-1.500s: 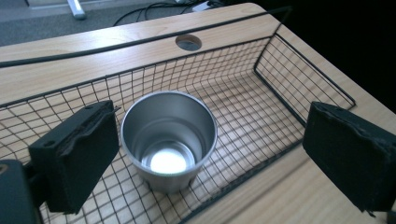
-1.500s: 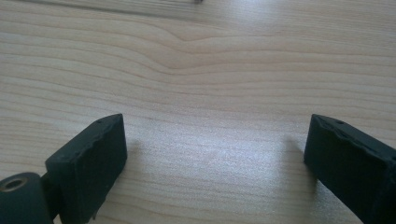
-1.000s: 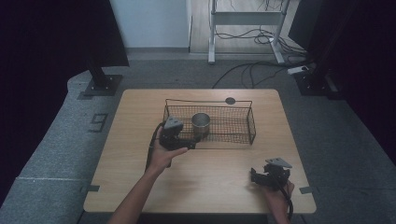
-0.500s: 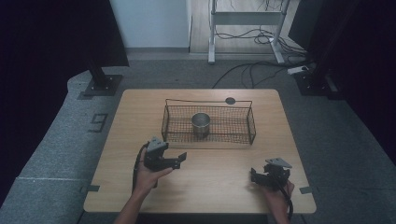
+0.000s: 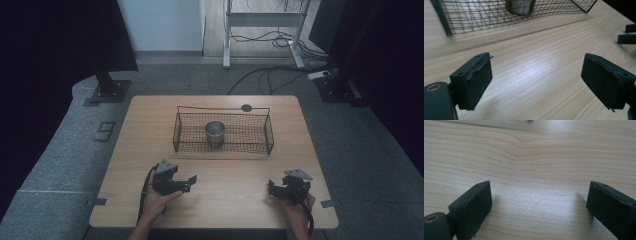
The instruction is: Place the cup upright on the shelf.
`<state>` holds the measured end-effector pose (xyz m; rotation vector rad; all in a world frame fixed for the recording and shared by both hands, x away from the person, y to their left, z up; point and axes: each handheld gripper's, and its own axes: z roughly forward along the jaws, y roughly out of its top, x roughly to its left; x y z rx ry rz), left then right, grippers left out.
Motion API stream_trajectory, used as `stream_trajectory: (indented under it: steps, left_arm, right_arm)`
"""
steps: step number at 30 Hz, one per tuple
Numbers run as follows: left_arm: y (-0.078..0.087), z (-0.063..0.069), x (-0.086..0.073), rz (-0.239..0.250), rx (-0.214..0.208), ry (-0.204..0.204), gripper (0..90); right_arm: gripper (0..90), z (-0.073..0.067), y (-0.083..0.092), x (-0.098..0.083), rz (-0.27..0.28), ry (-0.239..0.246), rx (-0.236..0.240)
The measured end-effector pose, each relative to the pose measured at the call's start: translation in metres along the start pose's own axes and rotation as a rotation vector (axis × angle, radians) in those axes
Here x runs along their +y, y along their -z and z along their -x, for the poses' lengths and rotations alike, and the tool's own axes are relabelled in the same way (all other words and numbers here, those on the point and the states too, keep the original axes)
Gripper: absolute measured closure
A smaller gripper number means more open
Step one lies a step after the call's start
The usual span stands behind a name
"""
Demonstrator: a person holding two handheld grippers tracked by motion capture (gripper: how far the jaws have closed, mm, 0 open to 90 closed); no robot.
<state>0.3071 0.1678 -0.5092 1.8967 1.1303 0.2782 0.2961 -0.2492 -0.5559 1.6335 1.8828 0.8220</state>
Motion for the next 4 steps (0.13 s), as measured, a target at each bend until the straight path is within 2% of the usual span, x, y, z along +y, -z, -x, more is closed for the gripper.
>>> stream_trajectory:
  steps: [4]
  left_arm:
    - [0.0008, 0.0011, 0.0018, 0.012, -0.007, -0.004, 10.3]
  right_arm:
    - [6.2, 0.0000, 0.0001, 0.0000, 0.000, 0.000, 0.001]
